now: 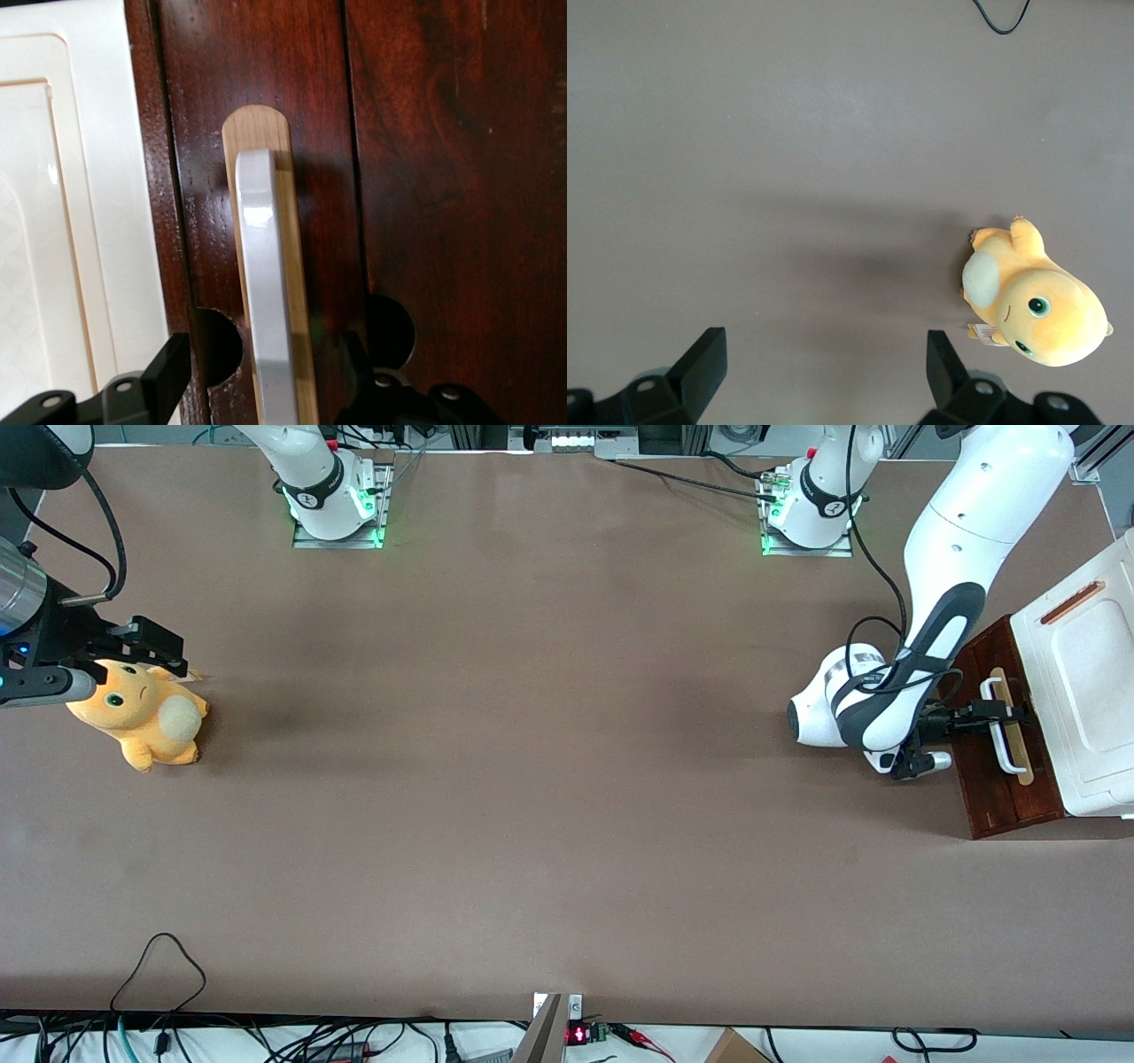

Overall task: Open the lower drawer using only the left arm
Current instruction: 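Close the left gripper around the white drawer handle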

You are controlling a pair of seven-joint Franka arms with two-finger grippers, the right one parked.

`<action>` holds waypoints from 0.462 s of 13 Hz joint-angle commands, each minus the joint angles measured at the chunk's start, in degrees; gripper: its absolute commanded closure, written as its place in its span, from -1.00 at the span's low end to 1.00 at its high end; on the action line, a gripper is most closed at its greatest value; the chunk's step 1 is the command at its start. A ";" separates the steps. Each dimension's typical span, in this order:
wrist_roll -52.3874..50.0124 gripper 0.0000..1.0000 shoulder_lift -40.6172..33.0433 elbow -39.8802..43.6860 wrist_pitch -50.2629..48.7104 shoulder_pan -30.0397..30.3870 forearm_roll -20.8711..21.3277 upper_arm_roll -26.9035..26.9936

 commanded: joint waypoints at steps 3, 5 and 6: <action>-0.40 0.07 -0.10 -0.62 -0.49 0.62 1.88 -0.53; -0.40 0.12 -0.02 -0.62 -0.41 0.62 1.88 -0.53; -0.40 0.14 0.25 -0.44 -0.41 0.53 1.97 -0.53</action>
